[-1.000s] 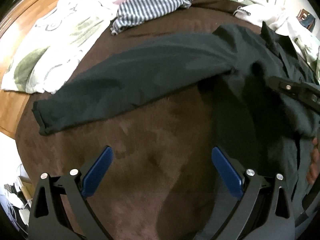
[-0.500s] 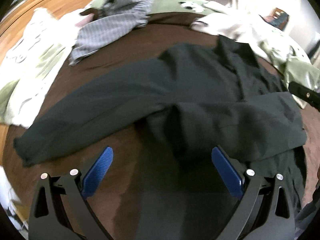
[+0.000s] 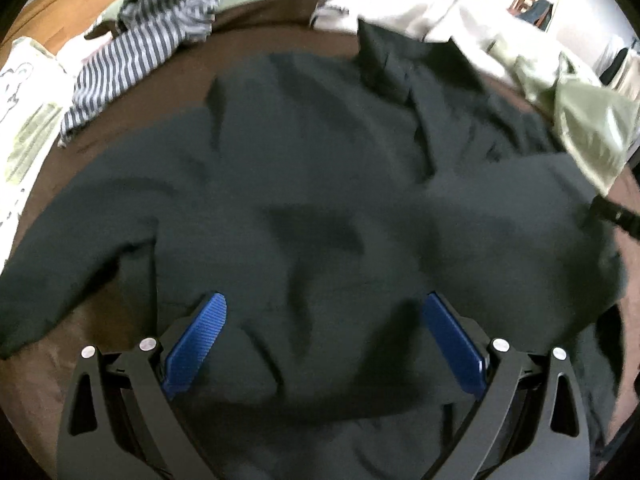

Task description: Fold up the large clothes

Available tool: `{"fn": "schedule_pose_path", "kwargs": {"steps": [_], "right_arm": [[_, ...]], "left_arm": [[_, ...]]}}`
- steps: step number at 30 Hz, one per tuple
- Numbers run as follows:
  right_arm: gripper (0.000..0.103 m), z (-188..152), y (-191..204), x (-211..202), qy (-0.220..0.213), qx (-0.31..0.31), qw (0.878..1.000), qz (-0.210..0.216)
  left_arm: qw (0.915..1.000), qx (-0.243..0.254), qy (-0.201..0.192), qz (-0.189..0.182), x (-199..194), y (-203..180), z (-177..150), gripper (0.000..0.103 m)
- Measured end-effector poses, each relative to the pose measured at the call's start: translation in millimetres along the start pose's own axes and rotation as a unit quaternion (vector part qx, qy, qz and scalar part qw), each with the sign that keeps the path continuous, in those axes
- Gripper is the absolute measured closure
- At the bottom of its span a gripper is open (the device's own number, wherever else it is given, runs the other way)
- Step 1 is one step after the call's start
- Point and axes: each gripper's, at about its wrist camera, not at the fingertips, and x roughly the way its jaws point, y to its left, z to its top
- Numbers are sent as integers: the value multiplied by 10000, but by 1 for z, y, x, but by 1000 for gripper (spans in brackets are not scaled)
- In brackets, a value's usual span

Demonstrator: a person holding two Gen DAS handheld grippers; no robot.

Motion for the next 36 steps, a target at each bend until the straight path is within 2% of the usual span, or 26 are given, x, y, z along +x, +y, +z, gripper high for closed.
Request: {"fn": "schedule_pose_path", "kwargs": {"steps": [6, 11, 15, 16, 24, 26, 36], "right_arm": [[28, -5, -10, 43, 86, -33, 9996, -265], [12, -5, -21, 71, 115, 32, 9993, -350], [7, -6, -24, 80, 73, -15, 9993, -357], [7, -6, -25, 80, 63, -19, 9994, -354], [7, -5, -18, 69, 100, -36, 9988, -485], [8, -4, -16, 61, 175, 24, 9992, -362], [9, 17, 17, -11, -61, -118, 9999, -108]], "left_arm": [[10000, 49, 32, 53, 20, 9, -18, 6], [9998, -161, -67, 126, 21, 25, -26, 5], [9991, -370, -13, 211, 24, 39, -30, 5], [9986, -525, 41, 80, 27, 45, -32, 5], [9984, -484, 70, 270, 24, 39, -29, 6], [9983, -508, 75, 266, 17, 39, -26, 6], [9978, -505, -151, 413, -47, 53, -6, 6]]}}
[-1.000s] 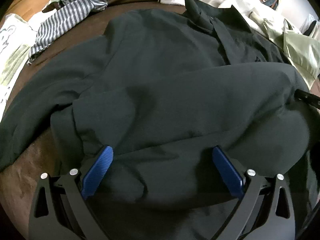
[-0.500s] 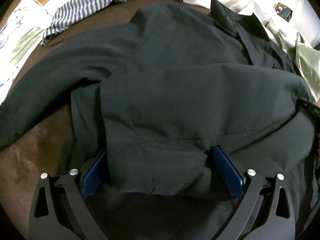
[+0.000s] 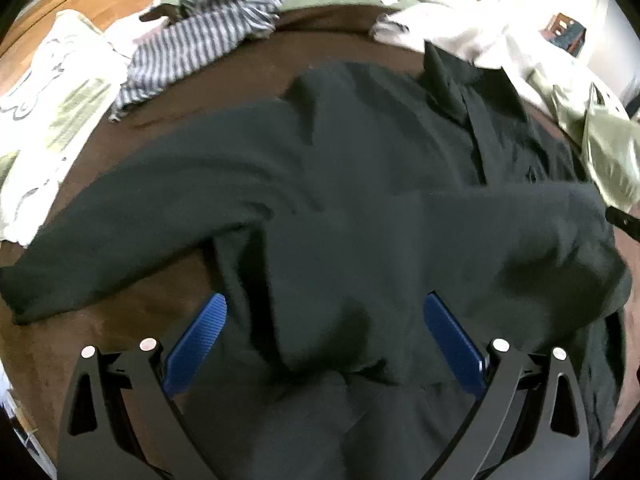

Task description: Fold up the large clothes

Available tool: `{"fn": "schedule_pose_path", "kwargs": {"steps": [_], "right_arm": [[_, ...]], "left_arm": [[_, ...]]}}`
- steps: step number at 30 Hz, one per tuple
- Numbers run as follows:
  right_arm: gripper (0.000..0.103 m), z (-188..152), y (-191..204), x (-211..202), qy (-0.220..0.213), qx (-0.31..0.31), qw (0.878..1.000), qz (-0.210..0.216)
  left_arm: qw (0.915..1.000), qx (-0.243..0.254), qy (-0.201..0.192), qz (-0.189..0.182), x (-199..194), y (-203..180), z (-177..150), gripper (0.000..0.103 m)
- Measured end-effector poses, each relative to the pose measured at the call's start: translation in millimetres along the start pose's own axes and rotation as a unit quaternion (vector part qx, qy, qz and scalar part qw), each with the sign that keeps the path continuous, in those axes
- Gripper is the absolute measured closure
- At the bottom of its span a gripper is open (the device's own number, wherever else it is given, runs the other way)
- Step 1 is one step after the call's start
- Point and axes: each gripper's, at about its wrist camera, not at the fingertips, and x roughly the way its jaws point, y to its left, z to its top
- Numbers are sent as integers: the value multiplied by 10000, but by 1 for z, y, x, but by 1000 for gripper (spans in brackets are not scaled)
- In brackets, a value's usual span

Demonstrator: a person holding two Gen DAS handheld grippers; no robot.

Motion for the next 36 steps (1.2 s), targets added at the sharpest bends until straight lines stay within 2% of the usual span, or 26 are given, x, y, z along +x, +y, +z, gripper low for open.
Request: {"fn": "schedule_pose_path", "kwargs": {"steps": [6, 9, 13, 16, 21, 23, 26, 30, 36], "right_arm": [[9, 19, 37, -48, -108, -326, 9992, 193], [9, 25, 60, -69, -239, -617, 9976, 221], [8, 25, 99, -83, -445, -1087, 9928, 247], [8, 19, 128, -84, -675, -1193, 9903, 229], [8, 9, 166, -74, -636, -1065, 9913, 429], [8, 3, 184, -66, -532, -1060, 9918, 485], [8, -7, 211, -55, -433, -1127, 9909, 592], [8, -25, 245, -43, -302, -1272, 9890, 697], [8, -41, 286, -26, -128, -1502, 9852, 812]], "left_arm": [[9982, -590, -115, 45, -33, 45, 8, 6], [9936, -1116, -194, -42, -45, 84, -1, 6], [9855, -1664, -283, 166, -50, 136, -19, 6], [9763, -2084, -372, 458, -50, 183, -40, 6], [9615, -2613, -358, 772, -44, 249, -74, 7], [9537, -2859, -400, 844, -41, 278, -89, 11], [9467, -3056, -422, 925, -36, 307, -103, 14], [9384, -3282, -449, 980, -25, 343, -119, 22], [9294, -3515, -601, 952, -5, 383, -126, 24]]}}
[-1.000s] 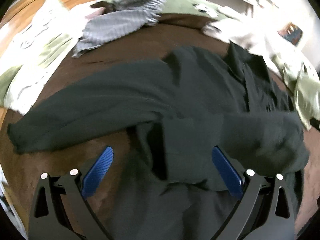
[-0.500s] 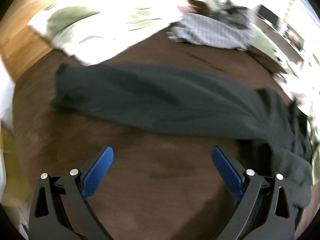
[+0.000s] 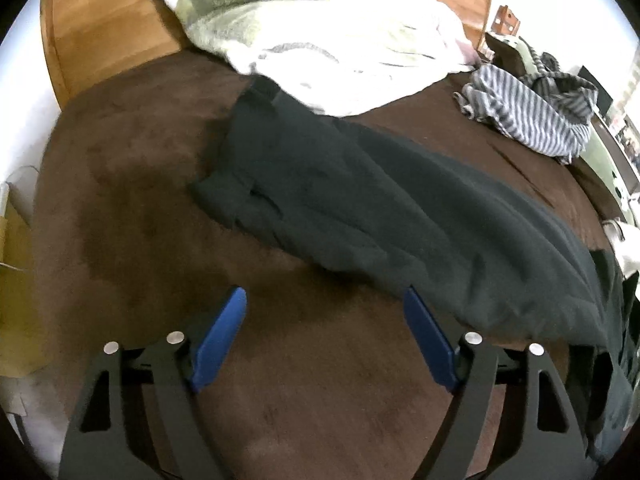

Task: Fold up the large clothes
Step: 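Reach the left gripper to the other sleeve cuff and close on it, then lift the held sleeve and fold it across the jacket body with the left gripper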

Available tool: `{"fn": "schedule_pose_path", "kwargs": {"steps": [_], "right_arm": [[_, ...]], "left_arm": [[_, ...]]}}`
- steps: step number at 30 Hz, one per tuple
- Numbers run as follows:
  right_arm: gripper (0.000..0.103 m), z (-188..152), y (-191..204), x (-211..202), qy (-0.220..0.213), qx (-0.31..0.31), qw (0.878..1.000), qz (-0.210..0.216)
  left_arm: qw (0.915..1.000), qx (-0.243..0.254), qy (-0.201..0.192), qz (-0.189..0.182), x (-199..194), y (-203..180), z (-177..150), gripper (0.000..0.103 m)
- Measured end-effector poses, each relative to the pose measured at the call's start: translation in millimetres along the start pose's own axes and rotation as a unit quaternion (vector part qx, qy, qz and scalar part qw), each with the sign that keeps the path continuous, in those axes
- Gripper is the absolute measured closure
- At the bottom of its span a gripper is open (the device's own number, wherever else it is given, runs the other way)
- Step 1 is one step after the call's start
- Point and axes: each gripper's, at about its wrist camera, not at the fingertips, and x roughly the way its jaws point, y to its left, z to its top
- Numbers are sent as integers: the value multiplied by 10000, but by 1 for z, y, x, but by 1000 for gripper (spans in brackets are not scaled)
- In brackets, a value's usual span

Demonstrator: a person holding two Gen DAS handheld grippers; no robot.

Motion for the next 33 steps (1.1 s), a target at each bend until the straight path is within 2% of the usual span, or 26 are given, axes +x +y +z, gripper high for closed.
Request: {"fn": "schedule_pose_path", "kwargs": {"steps": [3, 7, 10, 11, 12, 14, 18, 24, 28, 33], "right_arm": [[8, 4, 18, 7, 8, -202, 9998, 31], [8, 12, 30, 13, -7, -380, 9993, 54], [8, 18, 35, 22, 25, -417, 9991, 77], [8, 20, 35, 24, 31, -412, 9991, 87], [8, 21, 36, 26, 37, -398, 9991, 105], [8, 25, 39, 31, 46, -363, 9992, 159], [8, 36, 43, 48, 161, -278, 9989, 328], [7, 54, 45, 79, 315, -288, 9988, 235], [7, 55, 46, 106, 598, -359, 9974, 168], [7, 45, 51, 135, 870, -476, 9951, 51]], "left_arm": [[9999, -146, 32, -56, 16, 8, 7, 24], [9992, -222, -39, -343, 29, 12, 19, 26], [9979, -345, -60, -552, 34, 17, 28, 52], [9968, -460, -51, -658, 35, 21, 30, 66], [9951, -599, -30, -787, 37, 26, 32, 78], [9904, -819, -24, -1111, 39, 33, 33, 94], [9898, -608, -228, -1266, 30, 24, 35, 97], [9814, -490, -775, -1685, -4, 5, 50, 97], [9723, -218, -1155, -2019, -34, -17, 68, 97], [9562, 119, -1576, -2462, -72, -42, 92, 97]]}}
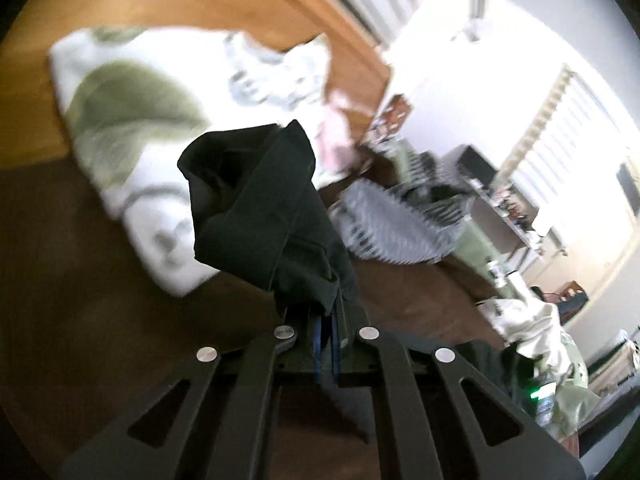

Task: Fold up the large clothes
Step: 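Lift the held sleeve and fold it across the jacket body with the left gripper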

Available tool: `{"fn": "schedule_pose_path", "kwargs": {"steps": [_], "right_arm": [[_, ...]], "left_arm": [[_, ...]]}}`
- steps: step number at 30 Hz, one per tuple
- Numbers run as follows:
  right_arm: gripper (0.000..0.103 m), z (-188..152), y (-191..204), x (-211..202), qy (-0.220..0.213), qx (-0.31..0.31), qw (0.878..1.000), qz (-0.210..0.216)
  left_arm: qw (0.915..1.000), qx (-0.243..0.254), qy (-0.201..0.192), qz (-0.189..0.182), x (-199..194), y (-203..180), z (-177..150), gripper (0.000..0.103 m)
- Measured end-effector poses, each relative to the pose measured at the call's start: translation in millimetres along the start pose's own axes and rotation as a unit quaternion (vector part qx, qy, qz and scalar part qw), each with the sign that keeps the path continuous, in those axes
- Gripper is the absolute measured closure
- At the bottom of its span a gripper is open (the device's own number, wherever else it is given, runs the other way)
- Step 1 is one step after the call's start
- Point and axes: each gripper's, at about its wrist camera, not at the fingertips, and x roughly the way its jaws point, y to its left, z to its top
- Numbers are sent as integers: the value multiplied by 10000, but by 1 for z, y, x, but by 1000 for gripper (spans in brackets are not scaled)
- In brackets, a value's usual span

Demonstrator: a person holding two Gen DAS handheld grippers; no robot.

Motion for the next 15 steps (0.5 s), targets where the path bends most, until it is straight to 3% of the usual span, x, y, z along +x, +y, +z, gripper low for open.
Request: {"fn": "schedule_pose_path", "kwargs": {"steps": [8, 15], "right_arm": [[6, -3, 1, 29, 194, 120, 9997, -99], [6, -5, 2, 27, 132, 73, 9998, -119]], "left_arm": [[9915, 780, -364, -972, -14, -78, 42, 97], [9874, 971, -368, -1194, -14, -111, 41, 97]]}}
